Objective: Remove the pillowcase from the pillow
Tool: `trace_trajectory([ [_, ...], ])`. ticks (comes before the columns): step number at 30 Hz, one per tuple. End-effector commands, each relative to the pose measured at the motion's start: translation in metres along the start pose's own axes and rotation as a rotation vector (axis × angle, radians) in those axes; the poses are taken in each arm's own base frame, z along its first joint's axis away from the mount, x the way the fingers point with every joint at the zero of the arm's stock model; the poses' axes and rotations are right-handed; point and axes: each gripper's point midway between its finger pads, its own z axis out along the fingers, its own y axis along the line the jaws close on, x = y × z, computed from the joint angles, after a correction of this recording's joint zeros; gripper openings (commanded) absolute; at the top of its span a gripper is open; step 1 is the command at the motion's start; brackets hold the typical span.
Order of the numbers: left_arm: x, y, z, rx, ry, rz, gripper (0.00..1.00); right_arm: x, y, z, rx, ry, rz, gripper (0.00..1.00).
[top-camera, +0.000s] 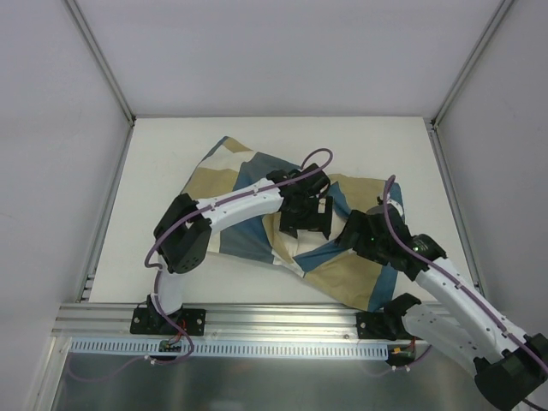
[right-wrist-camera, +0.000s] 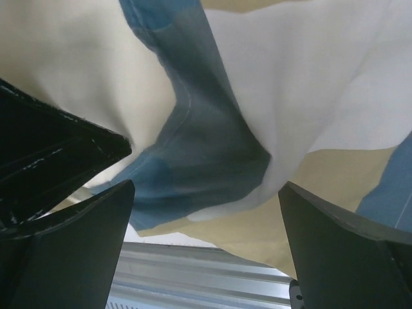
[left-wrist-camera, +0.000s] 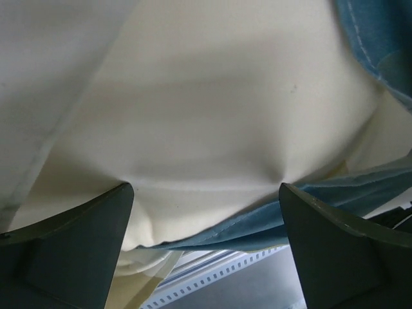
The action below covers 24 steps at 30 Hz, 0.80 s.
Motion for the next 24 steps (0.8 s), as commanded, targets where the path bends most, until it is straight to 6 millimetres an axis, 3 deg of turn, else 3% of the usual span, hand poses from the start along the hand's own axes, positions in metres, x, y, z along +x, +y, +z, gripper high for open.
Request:
trace_trajectory([
  [1,0.011,0.012,0.016,-0.026,0.059,0.002,0.99,0.015,-0.008,0.019,0.057,0.027,0.047,0.99],
  [3,0.017,0.016,0.025,-0.038,0.088,0.002,0.99,0.023,-0.014,0.026,0.068,0.035,0.068,1.00],
  [5,0.022,0.020,0.035,-0.053,0.113,0.002,0.94,0.033,-0.021,0.034,0.059,0.034,0.098,0.94],
  [6,0.024,0.022,0.038,-0.057,0.121,-0.001,0.76,0.035,-0.023,0.035,0.055,0.030,0.106,0.91],
  [9,0.025,0.030,0.048,-0.080,0.140,-0.013,0.20,0.037,-0.028,0.036,0.056,0.016,0.103,0.67],
  [10,0.026,0.032,0.048,-0.086,0.142,-0.036,0.00,0.037,-0.030,0.036,0.061,0.012,0.101,0.47],
  [11,0.025,0.039,0.046,-0.100,0.135,-0.054,0.00,0.038,-0.030,0.036,0.065,0.017,0.094,0.37],
  [12,0.024,0.042,0.045,-0.107,0.125,-0.065,0.00,0.039,-0.031,0.036,0.069,0.025,0.093,0.19],
  [14,0.025,0.053,0.036,-0.133,0.096,-0.100,0.00,0.040,-0.031,0.036,0.067,0.031,0.090,0.03],
  [20,-0.004,0.102,-0.004,-0.015,-0.013,-0.313,0.00,0.031,-0.010,0.036,-0.015,0.025,0.035,0.01],
  [21,-0.016,0.119,-0.013,-0.007,-0.043,-0.366,0.00,0.030,-0.008,0.035,-0.017,0.033,0.025,0.01],
  [24,-0.027,0.141,-0.044,0.011,-0.132,-0.410,0.00,0.021,0.005,0.030,-0.040,0.035,-0.002,0.01],
])
